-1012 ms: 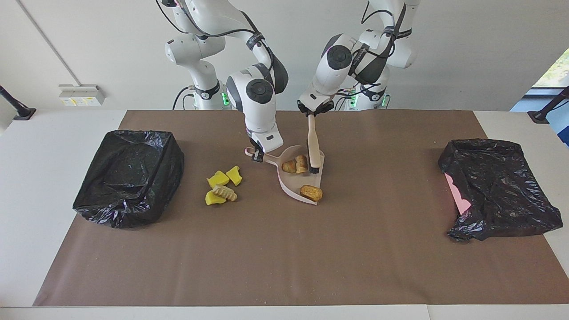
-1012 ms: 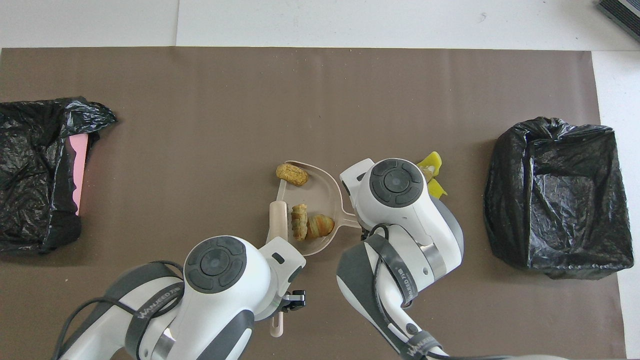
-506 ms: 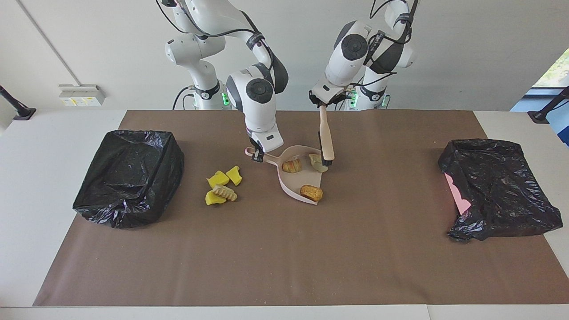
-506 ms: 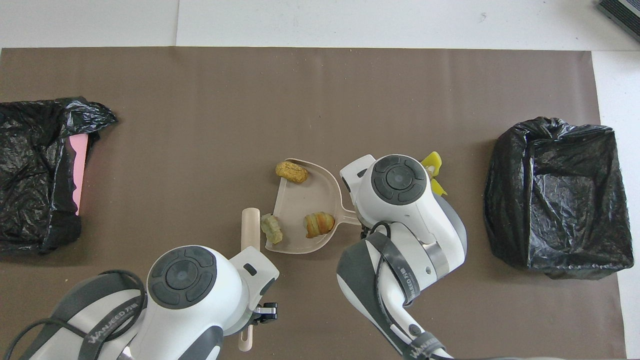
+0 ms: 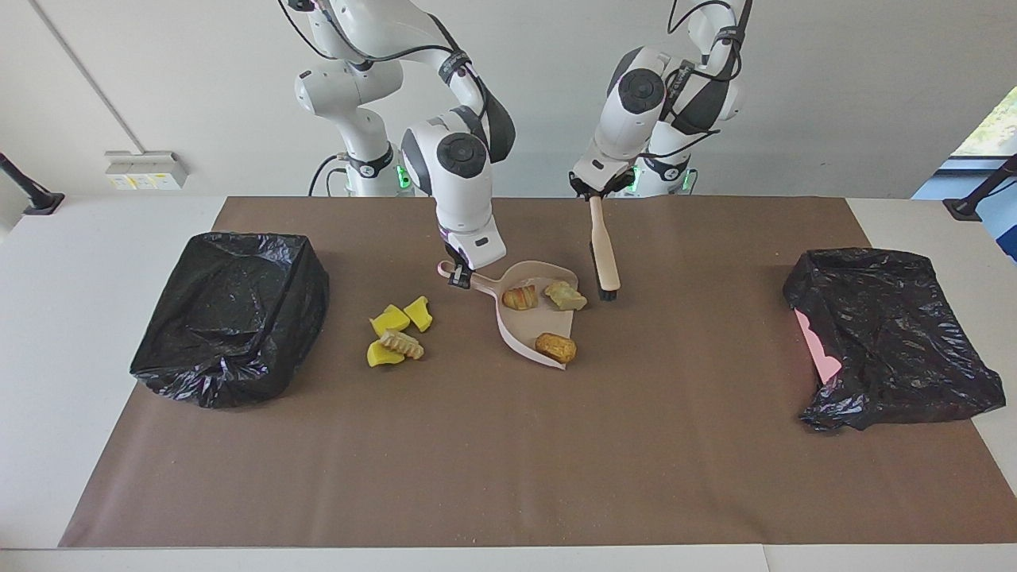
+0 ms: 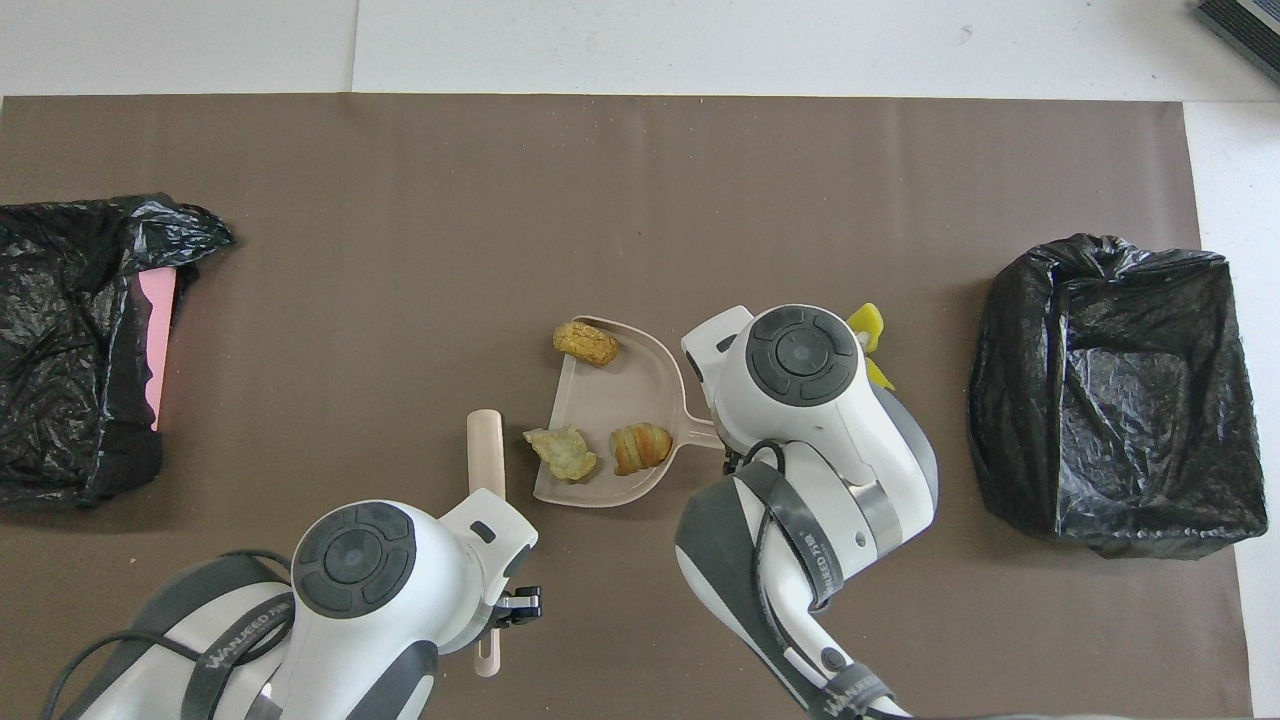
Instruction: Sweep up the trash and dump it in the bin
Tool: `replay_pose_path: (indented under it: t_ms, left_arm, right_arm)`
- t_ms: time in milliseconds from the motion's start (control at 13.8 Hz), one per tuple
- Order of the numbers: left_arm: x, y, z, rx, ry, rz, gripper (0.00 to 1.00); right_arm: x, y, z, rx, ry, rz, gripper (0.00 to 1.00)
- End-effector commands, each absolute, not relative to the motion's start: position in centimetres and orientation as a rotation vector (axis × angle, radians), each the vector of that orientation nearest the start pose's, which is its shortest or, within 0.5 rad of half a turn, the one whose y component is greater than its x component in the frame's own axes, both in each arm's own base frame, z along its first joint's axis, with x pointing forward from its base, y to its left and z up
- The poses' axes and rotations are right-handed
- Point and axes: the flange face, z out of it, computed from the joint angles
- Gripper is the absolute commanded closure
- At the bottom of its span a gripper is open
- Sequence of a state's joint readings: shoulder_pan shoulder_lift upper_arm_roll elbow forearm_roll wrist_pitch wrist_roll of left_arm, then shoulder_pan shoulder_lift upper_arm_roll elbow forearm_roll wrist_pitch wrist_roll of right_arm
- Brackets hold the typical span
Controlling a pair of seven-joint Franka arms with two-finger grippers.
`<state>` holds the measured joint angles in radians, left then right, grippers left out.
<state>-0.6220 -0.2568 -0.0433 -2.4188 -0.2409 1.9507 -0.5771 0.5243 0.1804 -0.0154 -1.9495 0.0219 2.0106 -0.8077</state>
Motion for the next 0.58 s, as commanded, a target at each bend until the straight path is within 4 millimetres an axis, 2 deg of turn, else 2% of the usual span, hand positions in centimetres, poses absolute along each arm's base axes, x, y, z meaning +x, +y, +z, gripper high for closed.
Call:
replay_pose_path:
  t_ms: [0,145,361,506]
  left_arm:
    - [32.0,-29.9,39.0,-3.232,0.043,0.462,1.0]
    - [31.2,-31.7,39.5,-3.256,0.141,0.423,1.0]
    - [32.6,-34.8,41.1,-3.287,0.158,0.376,1.0]
    - [33.2,-34.8,42.5,-3.3,0.114,0.368,1.0]
  right_arm:
    - [50.2,28.0,37.2,-2.433,-1.919,0.176,1.0]
    - [50.2,28.1,37.2,-2.441,-1.912,0.167,1.0]
    - [50.2,28.2,37.2,-2.439,-1.914,0.169,1.0]
    - [50.3,28.2,37.2,-2.438,-1.913,0.174,1.0]
